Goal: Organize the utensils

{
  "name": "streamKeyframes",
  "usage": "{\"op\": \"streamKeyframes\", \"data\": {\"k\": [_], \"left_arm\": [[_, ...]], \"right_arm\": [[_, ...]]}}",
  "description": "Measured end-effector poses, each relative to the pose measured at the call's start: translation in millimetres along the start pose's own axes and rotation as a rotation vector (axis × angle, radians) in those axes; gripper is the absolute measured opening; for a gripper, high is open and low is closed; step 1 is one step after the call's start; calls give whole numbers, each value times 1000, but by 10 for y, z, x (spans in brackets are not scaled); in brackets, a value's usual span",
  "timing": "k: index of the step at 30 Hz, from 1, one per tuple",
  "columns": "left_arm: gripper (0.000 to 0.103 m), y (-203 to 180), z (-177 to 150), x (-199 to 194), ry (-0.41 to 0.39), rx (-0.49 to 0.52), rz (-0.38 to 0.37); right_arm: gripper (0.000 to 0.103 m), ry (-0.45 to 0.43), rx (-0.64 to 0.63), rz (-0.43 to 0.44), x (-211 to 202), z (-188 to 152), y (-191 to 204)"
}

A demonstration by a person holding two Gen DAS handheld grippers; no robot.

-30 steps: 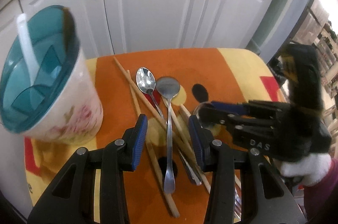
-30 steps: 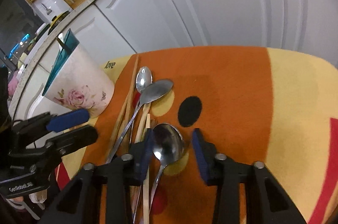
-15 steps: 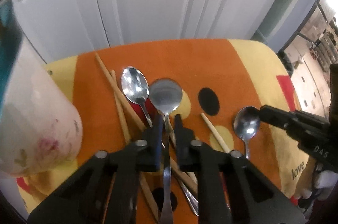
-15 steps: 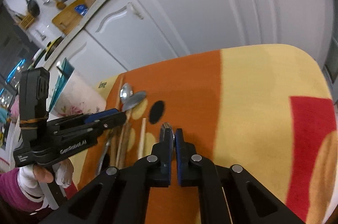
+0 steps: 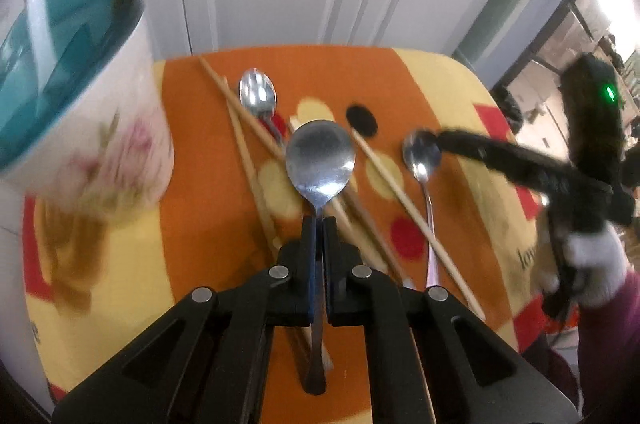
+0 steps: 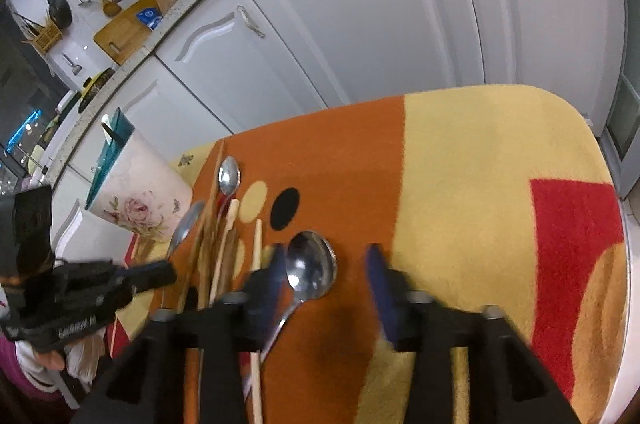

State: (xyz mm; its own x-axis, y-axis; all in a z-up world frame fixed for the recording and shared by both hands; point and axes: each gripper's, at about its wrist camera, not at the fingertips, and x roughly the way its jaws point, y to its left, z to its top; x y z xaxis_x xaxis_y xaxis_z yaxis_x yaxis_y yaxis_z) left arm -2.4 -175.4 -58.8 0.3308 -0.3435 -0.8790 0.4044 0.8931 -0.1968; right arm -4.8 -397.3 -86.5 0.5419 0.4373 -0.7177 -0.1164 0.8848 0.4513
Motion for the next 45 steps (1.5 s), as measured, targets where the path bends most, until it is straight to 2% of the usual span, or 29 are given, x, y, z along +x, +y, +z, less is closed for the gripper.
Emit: {"op": "streamKeyframes", "data": {"k": [3, 6, 8, 9, 11, 13, 14, 18, 22, 24, 25, 28, 30, 31, 32, 36, 45], "left_arm": [[2, 26, -112, -14, 14, -4, 1], [2, 64, -170, 21, 36, -15, 3], [2, 73, -180, 42, 44, -12, -1], [3, 76, -173, 43, 43, -10, -5], [10, 83, -137, 47, 38, -11, -9], [35, 112, -88, 28, 19, -26, -17], [36, 114, -61, 31, 10, -31, -20], [36, 100, -1, 94, 10, -13, 8], [36, 119, 61, 197, 32, -31, -1], [36, 136, 102, 229, 31, -48, -15], [36, 133, 117, 237, 26, -47, -16], [34, 109, 149, 279, 30, -43, -33], [34, 82, 149, 298, 33, -37, -46], [33, 67, 142, 296, 30, -32, -43], [33, 59, 135, 288, 26, -28, -42], [33, 51, 113, 159, -7, -33, -67], [33, -7, 74, -301, -100, -30, -141]], "right_arm": [[42, 28, -11, -10, 97, 19, -14], [32, 28, 6, 13, 177, 44, -48], [20, 37, 11, 35, 209, 61, -46], [18, 41, 4, 37, 224, 59, -35], [11, 47, -19, 28, 223, 32, -10], [8, 50, -25, 28, 202, 11, -12], [7, 51, -25, 24, 190, 2, -17], [6, 51, -26, 8, 138, -14, -42], [8, 39, -12, 31, 119, 17, -66], [20, 42, 12, 53, 141, 43, -96], [30, 41, 18, 61, 157, 50, -98], [31, 47, 9, 84, 222, 61, -63], [24, 45, 0, 86, 246, 60, -32], [10, 58, -7, 76, 269, 55, -10], [6, 60, -11, 74, 265, 44, 9], [3, 29, -46, 35, 113, 33, 91], [3, -120, -110, -8, -508, 130, 364]]}}
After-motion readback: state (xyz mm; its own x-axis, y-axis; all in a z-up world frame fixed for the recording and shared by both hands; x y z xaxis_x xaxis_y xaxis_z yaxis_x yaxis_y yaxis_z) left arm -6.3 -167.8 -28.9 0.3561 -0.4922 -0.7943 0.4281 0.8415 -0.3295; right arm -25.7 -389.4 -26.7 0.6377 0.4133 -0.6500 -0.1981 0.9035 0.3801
